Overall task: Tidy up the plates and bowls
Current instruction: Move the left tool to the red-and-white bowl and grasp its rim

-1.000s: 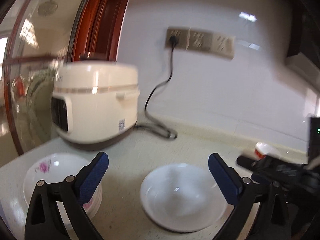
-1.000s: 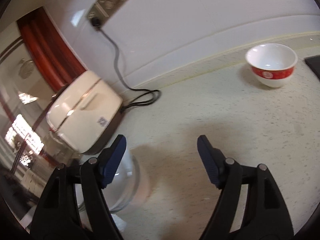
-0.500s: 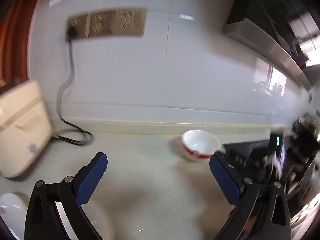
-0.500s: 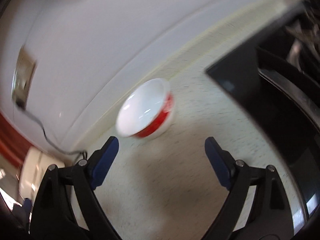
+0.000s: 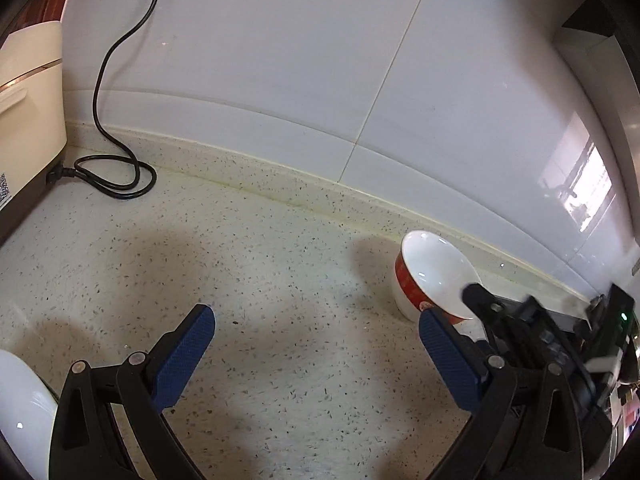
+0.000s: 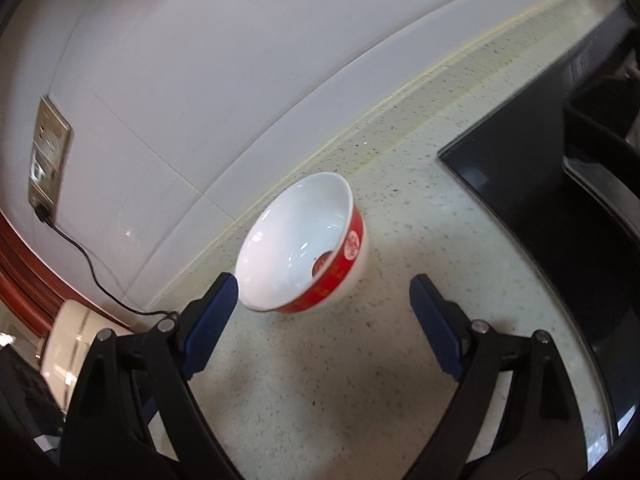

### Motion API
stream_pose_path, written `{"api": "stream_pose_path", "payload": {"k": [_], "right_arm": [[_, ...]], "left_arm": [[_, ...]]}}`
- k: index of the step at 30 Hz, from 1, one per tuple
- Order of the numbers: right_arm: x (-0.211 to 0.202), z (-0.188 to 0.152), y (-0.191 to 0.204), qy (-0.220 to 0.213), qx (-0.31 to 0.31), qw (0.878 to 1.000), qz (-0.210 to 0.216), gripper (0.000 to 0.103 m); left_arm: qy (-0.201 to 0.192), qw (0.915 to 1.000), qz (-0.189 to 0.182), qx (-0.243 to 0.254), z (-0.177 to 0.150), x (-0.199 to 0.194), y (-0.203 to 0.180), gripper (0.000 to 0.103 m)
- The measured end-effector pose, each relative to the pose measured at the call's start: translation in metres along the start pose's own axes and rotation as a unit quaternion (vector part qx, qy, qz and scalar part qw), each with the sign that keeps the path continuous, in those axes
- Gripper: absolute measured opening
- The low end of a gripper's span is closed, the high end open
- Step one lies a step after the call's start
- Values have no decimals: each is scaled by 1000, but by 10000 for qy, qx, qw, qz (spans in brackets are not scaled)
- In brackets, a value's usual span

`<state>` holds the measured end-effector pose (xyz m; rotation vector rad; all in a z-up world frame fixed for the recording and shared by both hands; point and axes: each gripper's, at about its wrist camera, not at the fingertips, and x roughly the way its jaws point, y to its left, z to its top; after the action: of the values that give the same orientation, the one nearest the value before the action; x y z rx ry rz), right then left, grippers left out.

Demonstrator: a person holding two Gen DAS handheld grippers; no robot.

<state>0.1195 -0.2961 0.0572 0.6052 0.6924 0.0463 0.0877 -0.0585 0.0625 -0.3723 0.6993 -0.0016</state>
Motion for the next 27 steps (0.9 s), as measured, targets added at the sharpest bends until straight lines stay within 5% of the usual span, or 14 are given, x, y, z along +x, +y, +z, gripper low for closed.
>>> {"api": "stream_pose_path", "payload": {"k": [7, 12, 18, 27], "right_arm": [[32, 2, 8, 377, -23, 9990, -225, 82], [41, 2, 2, 820, 212, 9962, -176, 42], [32, 4, -2, 929, 295, 9952, -91, 21], [13, -8, 17, 1738, -432, 9838, 3, 16]], "left_arm": [[14, 10000, -3, -6, 3, 4, 2, 103], [164, 9998, -60, -117, 3, 11, 10, 103], [380, 9980, -435, -273, 0, 19, 14, 103], [799, 9944, -640, -274, -3, 32, 12, 103]]}}
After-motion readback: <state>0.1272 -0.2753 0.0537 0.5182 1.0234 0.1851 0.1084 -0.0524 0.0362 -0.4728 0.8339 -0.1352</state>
